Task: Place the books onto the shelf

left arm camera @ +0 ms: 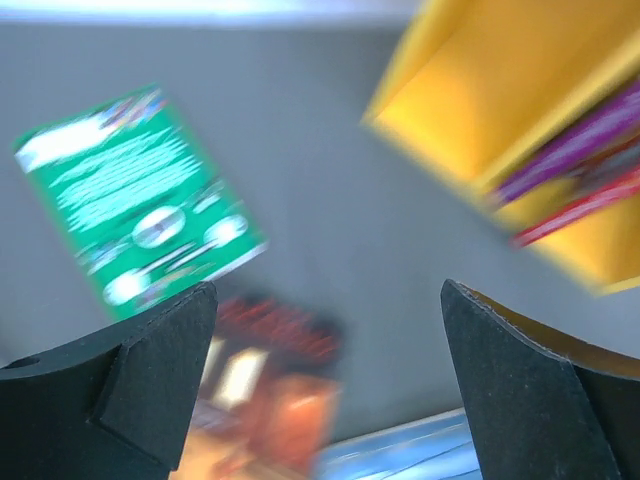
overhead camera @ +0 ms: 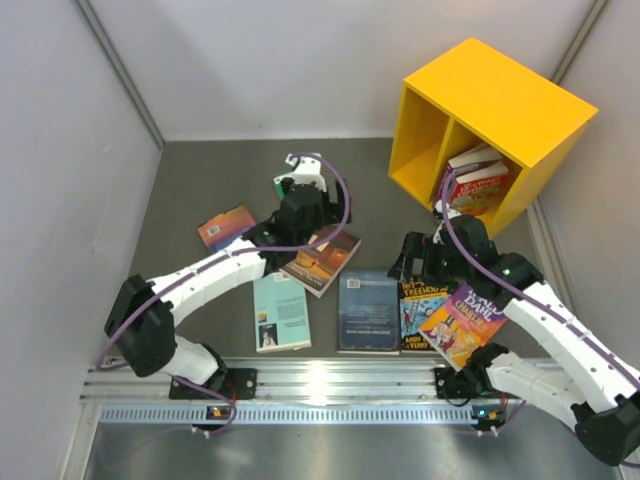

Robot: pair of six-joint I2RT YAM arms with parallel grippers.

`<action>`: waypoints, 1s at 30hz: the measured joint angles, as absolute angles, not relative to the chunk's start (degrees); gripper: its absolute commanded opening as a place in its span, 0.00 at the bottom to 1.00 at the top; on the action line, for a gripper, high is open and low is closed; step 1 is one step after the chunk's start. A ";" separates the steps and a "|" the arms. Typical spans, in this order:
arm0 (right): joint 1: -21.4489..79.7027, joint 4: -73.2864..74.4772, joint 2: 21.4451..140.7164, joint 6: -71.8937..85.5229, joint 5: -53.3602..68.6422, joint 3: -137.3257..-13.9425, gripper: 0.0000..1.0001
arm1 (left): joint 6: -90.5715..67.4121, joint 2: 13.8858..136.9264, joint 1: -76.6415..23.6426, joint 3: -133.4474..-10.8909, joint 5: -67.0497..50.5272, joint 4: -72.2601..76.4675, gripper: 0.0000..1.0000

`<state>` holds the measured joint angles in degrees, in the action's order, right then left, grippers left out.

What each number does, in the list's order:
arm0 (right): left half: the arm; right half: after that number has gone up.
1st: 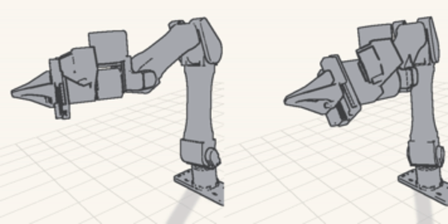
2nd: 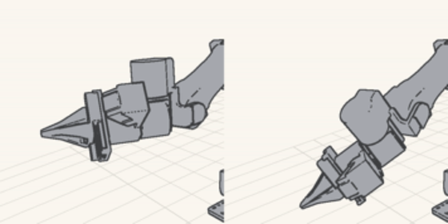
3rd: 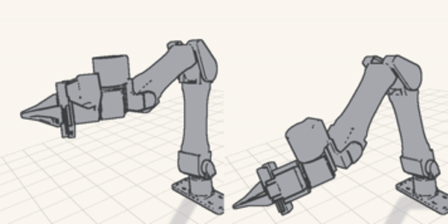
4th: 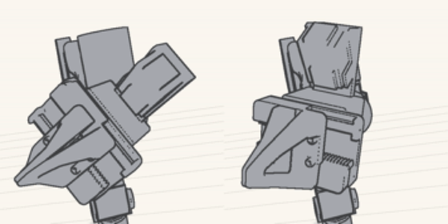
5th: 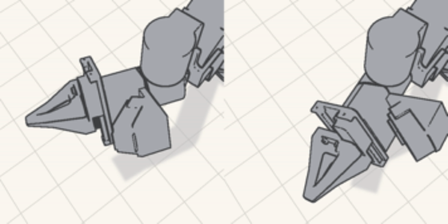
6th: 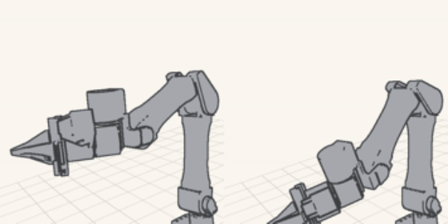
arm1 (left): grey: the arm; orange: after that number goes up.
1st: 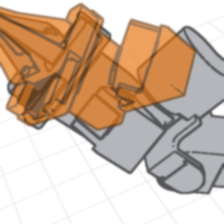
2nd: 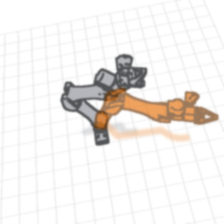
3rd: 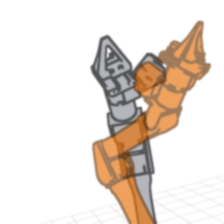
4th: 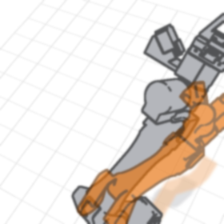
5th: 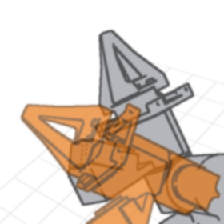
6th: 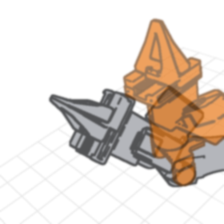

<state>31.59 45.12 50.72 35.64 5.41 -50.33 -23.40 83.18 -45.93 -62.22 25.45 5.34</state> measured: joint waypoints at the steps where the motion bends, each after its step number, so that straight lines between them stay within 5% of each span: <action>1: 31.59 43.07 51.88 36.23 6.63 -49.91 1.00 | -23.38 83.20 -43.44 -62.30 23.31 2.42 0.98; 12: 31.59 18.96 74.96 44.91 16.32 -48.82 1.00 | -19.86 95.39 -18.44 -70.17 -7.27 -14.72 0.95; 18: 31.59 15.33 89.41 45.30 17.30 -59.11 1.00 | -14.26 108.79 -16.45 -78.32 -23.88 -21.23 0.92; 30: 31.05 14.39 91.02 45.65 17.21 -60.73 1.00 | -7.29 113.86 -16.58 -78.22 -34.39 -33.65 0.87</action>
<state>31.05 14.39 91.02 45.65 17.21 -60.73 -7.29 113.86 -16.58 -78.22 -34.39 -33.65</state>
